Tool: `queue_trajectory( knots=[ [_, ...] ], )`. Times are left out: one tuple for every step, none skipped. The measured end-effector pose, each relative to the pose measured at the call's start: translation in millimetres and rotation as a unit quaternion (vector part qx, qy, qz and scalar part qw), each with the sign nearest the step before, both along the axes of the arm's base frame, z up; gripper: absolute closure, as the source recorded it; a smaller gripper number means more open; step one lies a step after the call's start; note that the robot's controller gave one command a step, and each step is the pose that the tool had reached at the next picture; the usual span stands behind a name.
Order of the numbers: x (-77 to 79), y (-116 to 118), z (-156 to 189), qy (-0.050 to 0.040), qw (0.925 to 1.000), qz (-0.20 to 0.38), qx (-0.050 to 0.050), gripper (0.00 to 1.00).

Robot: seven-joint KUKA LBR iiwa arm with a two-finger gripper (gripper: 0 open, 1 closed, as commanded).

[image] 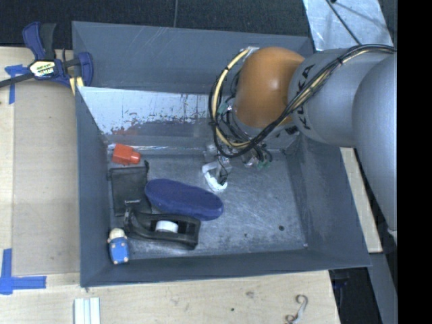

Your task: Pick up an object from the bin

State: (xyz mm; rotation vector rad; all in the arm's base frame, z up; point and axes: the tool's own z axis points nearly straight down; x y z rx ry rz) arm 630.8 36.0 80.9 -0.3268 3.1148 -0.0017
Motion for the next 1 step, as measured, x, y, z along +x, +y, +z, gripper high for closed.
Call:
queue_trajectory(
  knots=[
    [-18.9,-6.6,98.0,-0.0014,0.9997,0.024,0.0,1.0]
  ],
)
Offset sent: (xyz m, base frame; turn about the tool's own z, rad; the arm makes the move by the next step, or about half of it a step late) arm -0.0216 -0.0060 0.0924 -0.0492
